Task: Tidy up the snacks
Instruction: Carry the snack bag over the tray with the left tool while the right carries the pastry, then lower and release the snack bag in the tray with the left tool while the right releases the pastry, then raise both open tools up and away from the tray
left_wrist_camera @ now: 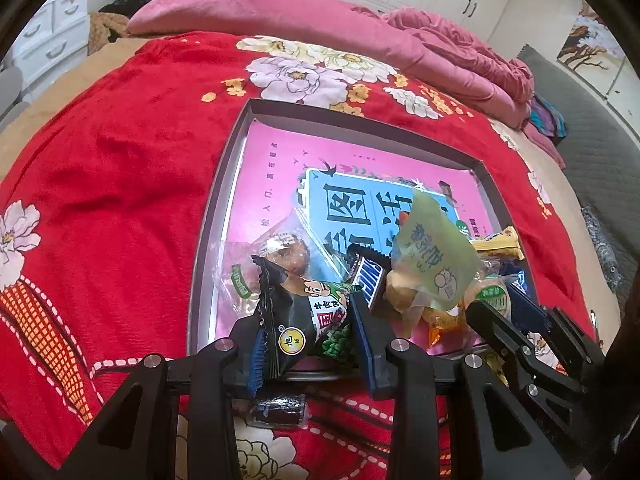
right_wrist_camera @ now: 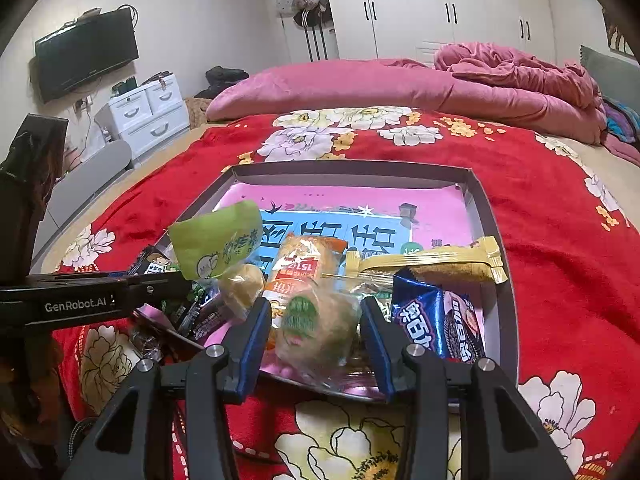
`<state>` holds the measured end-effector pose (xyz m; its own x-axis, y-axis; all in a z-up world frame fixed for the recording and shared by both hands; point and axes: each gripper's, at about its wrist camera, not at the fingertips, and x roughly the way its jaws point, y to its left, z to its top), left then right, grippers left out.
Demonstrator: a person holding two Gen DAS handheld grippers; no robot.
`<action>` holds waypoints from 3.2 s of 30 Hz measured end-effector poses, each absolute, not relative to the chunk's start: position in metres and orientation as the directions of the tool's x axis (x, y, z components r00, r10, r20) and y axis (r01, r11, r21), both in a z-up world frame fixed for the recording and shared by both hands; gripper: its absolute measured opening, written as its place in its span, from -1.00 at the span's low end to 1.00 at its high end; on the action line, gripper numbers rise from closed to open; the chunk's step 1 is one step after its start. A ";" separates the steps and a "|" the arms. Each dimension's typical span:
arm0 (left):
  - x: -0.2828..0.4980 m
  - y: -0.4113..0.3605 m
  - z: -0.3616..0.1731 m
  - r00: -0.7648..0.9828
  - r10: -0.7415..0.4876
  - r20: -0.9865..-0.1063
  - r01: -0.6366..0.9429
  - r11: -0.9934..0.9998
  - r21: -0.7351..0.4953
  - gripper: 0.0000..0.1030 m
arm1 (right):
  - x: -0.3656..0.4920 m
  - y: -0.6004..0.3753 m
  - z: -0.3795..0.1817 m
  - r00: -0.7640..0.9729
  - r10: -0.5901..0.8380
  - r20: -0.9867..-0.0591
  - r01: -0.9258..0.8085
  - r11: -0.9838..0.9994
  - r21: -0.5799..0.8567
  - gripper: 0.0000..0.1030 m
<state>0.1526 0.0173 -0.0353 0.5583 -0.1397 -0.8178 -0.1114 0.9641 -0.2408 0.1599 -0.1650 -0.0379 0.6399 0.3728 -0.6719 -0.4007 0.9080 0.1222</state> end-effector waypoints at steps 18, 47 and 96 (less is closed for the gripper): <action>0.155 0.017 -0.037 0.552 -0.127 -0.824 -0.122 0.965 -0.231 -0.26 | 0.155 -0.174 -0.033 0.671 0.361 -0.648 -0.380 0.918 0.118 0.12; 0.146 0.015 -0.018 0.593 -0.119 -0.797 -0.106 0.969 -0.224 0.30 | 0.151 -0.186 -0.021 0.727 0.322 -0.606 -0.328 0.939 0.106 0.34; 0.035 -0.022 -0.007 0.577 -0.096 -0.811 -0.024 0.991 -0.134 0.46 | 0.051 -0.200 -0.006 0.696 0.199 -0.690 -0.199 0.977 0.081 0.87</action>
